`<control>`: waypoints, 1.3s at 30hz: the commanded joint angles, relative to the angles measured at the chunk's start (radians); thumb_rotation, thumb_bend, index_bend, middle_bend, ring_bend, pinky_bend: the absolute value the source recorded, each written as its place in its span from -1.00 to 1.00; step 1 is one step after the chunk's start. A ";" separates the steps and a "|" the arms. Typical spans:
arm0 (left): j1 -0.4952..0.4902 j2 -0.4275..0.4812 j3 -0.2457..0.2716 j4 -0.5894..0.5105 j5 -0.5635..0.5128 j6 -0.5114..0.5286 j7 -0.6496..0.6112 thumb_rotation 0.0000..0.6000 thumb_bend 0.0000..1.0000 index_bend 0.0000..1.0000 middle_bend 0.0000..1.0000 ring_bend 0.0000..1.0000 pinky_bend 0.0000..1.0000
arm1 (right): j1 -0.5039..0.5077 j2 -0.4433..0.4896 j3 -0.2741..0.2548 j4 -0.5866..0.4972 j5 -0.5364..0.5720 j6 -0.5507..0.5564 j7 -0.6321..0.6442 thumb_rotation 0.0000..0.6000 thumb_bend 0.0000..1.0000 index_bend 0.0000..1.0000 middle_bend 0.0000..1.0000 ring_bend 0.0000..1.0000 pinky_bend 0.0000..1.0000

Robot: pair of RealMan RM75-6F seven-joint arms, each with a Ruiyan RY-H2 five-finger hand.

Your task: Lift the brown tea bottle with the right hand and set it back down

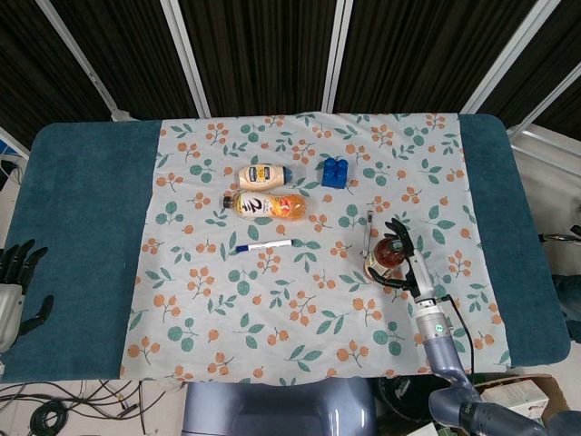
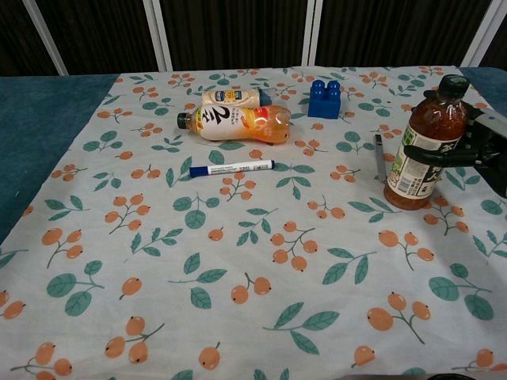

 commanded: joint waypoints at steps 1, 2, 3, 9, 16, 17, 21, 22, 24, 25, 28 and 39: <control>0.000 0.000 0.000 0.000 -0.001 0.000 0.000 1.00 -0.21 -0.76 -0.95 -0.98 -0.93 | -0.001 0.000 0.001 0.000 -0.002 0.004 -0.002 1.00 -0.72 -0.91 -0.85 -0.71 -0.63; 0.000 0.000 0.001 0.000 0.000 0.000 0.001 1.00 -0.21 -0.76 -0.95 -0.98 -0.93 | -0.001 0.000 0.000 -0.001 -0.003 0.006 -0.002 1.00 -0.72 -0.91 -0.85 -0.71 -0.63; 0.000 -0.001 0.001 0.001 -0.001 -0.001 0.002 1.00 -0.21 -0.76 -0.95 -0.98 -0.93 | -0.001 0.001 0.000 -0.002 -0.004 0.006 -0.001 1.00 -0.72 -0.91 -0.85 -0.71 -0.63; -0.001 -0.002 0.000 0.000 0.001 -0.001 0.003 1.00 -0.21 -0.76 -0.95 -0.98 -0.93 | -0.001 0.003 0.002 -0.004 -0.001 0.004 -0.001 1.00 -0.72 -0.91 -0.85 -0.71 -0.63; -0.001 -0.001 0.000 0.001 -0.002 -0.002 0.002 1.00 -0.21 -0.76 -0.95 -0.98 -0.93 | -0.001 0.004 0.002 -0.006 -0.001 0.002 0.000 1.00 -0.72 -0.91 -0.85 -0.71 -0.63; -0.001 -0.001 0.000 0.001 -0.002 -0.002 0.002 1.00 -0.21 -0.76 -0.95 -0.98 -0.93 | -0.001 0.003 0.002 -0.005 -0.001 0.001 0.000 1.00 -0.72 -0.91 -0.85 -0.71 -0.63; -0.002 -0.001 0.000 0.001 -0.002 -0.003 0.001 1.00 -0.21 -0.76 -0.95 -0.98 -0.93 | 0.000 0.002 0.002 -0.005 -0.002 0.001 -0.002 1.00 -0.72 -0.91 -0.85 -0.71 -0.63; -0.002 -0.001 0.000 0.001 -0.002 -0.003 0.002 1.00 -0.21 -0.76 -0.95 -0.98 -0.93 | 0.000 0.001 0.002 -0.004 -0.001 0.002 -0.002 1.00 -0.72 -0.91 -0.85 -0.71 -0.63; -0.002 -0.001 0.000 0.001 -0.003 -0.004 0.002 1.00 -0.21 -0.76 -0.95 -0.98 -0.93 | 0.000 0.000 0.002 -0.002 0.000 0.001 -0.004 1.00 -0.72 -0.91 -0.85 -0.71 -0.63; -0.002 -0.001 0.000 0.000 -0.003 -0.004 0.002 1.00 -0.21 -0.76 -0.95 -0.98 -0.93 | 0.000 -0.001 0.003 -0.002 0.001 0.001 -0.004 1.00 -0.72 -0.91 -0.85 -0.71 -0.63; -0.002 -0.001 0.000 0.000 -0.003 -0.005 0.003 1.00 -0.21 -0.76 -0.95 -0.98 -0.93 | 0.000 -0.004 0.004 0.002 0.004 -0.001 -0.006 1.00 -0.72 -0.91 -0.85 -0.70 -0.63; -0.003 0.000 0.000 -0.001 -0.005 -0.006 0.003 1.00 -0.21 -0.76 -0.95 -0.98 -0.93 | -0.001 -0.022 0.013 0.024 0.029 -0.010 -0.030 1.00 -0.66 -0.57 -0.55 -0.38 -0.36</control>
